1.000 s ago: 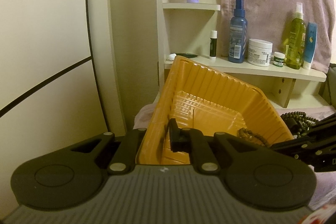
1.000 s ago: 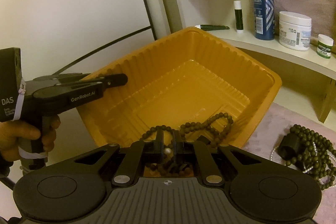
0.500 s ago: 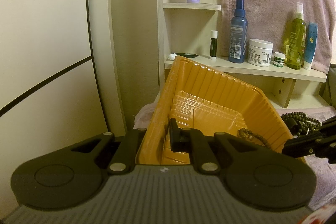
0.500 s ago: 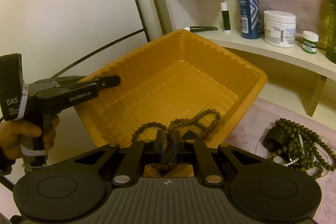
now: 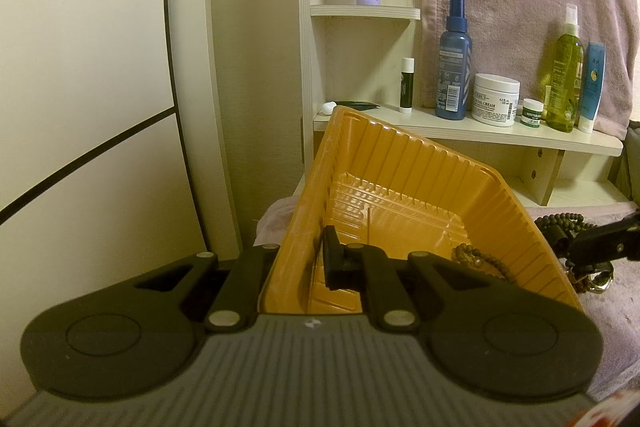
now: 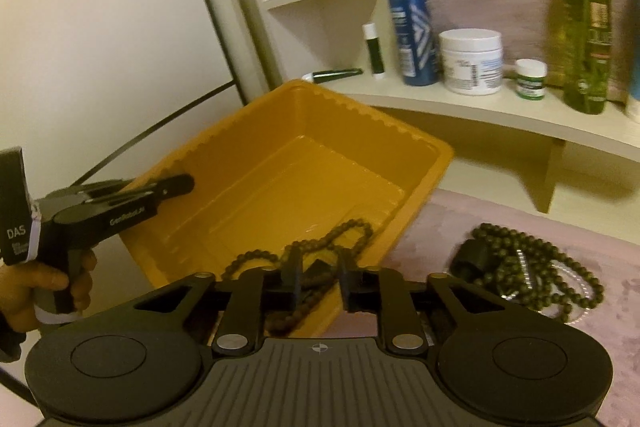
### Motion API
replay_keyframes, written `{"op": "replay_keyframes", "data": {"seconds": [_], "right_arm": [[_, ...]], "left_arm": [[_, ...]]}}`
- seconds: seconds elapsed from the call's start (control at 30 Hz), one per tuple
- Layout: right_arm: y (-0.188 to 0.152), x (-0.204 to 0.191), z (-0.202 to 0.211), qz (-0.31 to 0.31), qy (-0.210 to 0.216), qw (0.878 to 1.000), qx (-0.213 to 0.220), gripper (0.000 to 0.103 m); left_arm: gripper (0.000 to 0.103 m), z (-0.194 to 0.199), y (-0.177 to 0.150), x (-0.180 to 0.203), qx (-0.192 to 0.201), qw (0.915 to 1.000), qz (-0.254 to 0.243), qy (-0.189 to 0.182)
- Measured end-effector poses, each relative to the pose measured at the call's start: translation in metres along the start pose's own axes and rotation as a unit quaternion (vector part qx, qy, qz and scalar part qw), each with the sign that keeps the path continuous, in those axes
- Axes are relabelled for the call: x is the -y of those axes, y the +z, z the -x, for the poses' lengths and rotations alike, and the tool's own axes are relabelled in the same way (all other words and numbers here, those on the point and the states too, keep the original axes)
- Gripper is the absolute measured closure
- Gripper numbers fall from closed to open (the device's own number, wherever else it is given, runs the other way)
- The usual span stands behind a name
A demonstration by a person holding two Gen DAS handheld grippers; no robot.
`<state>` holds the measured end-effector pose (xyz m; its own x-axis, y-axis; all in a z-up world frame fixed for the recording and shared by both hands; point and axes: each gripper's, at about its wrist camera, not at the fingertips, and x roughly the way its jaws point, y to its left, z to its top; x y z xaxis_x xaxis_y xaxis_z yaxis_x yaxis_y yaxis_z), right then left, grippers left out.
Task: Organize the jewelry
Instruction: 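Open the right gripper to release the earring into the tray, then move the right gripper to the black strap item on the pile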
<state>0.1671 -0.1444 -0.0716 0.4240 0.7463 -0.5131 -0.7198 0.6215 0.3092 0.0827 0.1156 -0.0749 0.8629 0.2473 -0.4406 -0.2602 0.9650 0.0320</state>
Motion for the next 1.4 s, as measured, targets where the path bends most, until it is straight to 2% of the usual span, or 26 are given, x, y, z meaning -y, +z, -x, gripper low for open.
{"op": "replay_keyframes", "data": {"seconds": [0.17, 0.23, 0.3, 0.4, 0.57, 0.7, 1.0, 1.07, 1.2, 1.4], "right_arm": [[-0.001, 0.008, 0.012, -0.019, -0.018, 1.0, 0.013, 0.069], [-0.002, 0.012, 0.019, -0.027, -0.032, 0.999, 0.024, 0.062], [-0.005, 0.017, 0.03, -0.039, -0.058, 0.997, 0.039, 0.046], [-0.011, 0.024, 0.044, -0.055, -0.089, 0.993, 0.052, 0.036], [-0.022, 0.048, 0.061, -0.093, -0.115, 0.988, 0.053, 0.036], [-0.029, 0.065, 0.07, -0.108, -0.119, 0.985, 0.057, 0.036], [-0.036, 0.072, 0.069, -0.061, -0.168, 0.983, 0.033, 0.036], [-0.036, 0.072, 0.066, -0.046, -0.169, 0.984, 0.028, 0.038], [-0.036, 0.071, 0.062, -0.026, -0.154, 0.987, 0.023, 0.049], [-0.039, 0.061, 0.049, 0.013, -0.134, 0.991, -0.002, 0.049]], "left_arm": [[0.093, 0.0, 0.0, 0.0, 0.0, 1.0, -0.001, 0.0], [0.093, 0.0, 0.0, 0.0, 0.0, 1.0, -0.001, 0.0], [0.093, 0.0, 0.0, 0.0, 0.0, 1.0, -0.001, 0.0], [0.093, 0.0, 0.001, 0.0, 0.0, 1.0, 0.001, -0.001], [0.093, 0.0, 0.0, 0.0, 0.0, 1.0, 0.003, -0.002], [0.093, 0.0, 0.0, 0.0, 0.0, 1.0, 0.004, -0.003], [0.093, 0.0, 0.0, 0.0, -0.001, 1.0, 0.004, -0.003], [0.093, 0.0, 0.0, 0.0, -0.001, 1.0, 0.004, -0.003], [0.093, 0.001, 0.0, 0.0, -0.001, 1.0, 0.004, -0.003], [0.093, 0.001, -0.001, 0.0, -0.002, 1.0, 0.005, -0.003]]}}
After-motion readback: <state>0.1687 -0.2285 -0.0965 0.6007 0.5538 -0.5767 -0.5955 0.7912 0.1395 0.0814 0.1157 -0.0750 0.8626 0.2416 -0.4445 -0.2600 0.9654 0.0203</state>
